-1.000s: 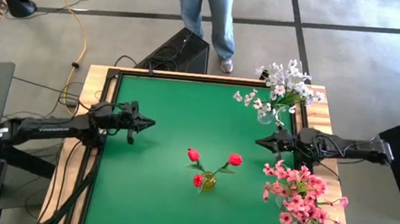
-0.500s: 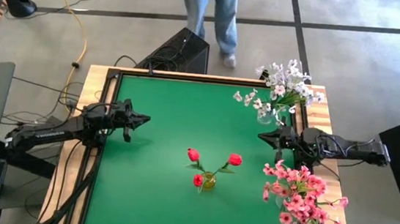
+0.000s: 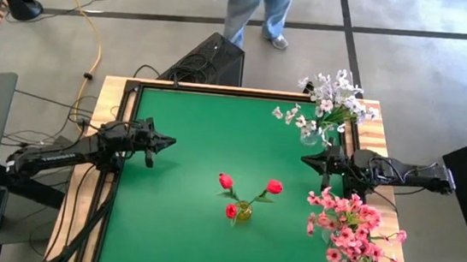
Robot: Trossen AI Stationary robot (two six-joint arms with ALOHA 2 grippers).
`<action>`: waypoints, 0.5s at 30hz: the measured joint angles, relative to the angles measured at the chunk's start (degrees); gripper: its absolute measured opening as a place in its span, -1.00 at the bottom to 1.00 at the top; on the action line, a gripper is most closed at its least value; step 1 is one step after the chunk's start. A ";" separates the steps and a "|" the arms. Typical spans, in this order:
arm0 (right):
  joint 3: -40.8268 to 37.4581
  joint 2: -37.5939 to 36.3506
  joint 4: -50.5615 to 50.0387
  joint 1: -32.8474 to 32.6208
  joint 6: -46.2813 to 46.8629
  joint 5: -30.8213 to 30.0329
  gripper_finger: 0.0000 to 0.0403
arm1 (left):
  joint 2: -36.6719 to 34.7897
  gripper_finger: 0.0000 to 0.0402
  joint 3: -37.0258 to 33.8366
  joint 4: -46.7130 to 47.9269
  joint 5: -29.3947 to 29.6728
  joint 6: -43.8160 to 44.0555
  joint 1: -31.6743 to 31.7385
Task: Sort flowers into vase by color
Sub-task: Return to home position
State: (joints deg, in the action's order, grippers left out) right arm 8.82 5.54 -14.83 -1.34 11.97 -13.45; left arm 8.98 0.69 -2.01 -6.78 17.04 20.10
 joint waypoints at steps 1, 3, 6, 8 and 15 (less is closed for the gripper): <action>0.00 0.01 0.00 0.00 0.02 0.00 -0.76 | 0.02 -0.99 0.00 -0.11 0.06 -0.02 0.00; 0.00 0.00 -0.07 0.00 0.02 0.00 -0.76 | -0.01 -0.99 0.00 -0.20 0.59 0.02 0.00; 0.00 0.02 -0.20 0.00 0.04 0.00 -0.76 | 0.01 -0.99 0.00 -0.08 0.66 0.04 0.00; 0.00 0.00 -0.20 0.00 0.04 0.00 -0.76 | -0.01 -0.99 0.00 -0.16 0.67 0.04 0.00; 0.00 0.00 -0.20 0.00 0.06 0.02 -0.76 | -0.01 -0.99 0.00 -0.14 0.79 0.11 0.00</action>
State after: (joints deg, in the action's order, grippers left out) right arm 8.82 5.54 -15.03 -1.34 12.03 -13.43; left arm 8.97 0.69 -2.15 -5.99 17.15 20.10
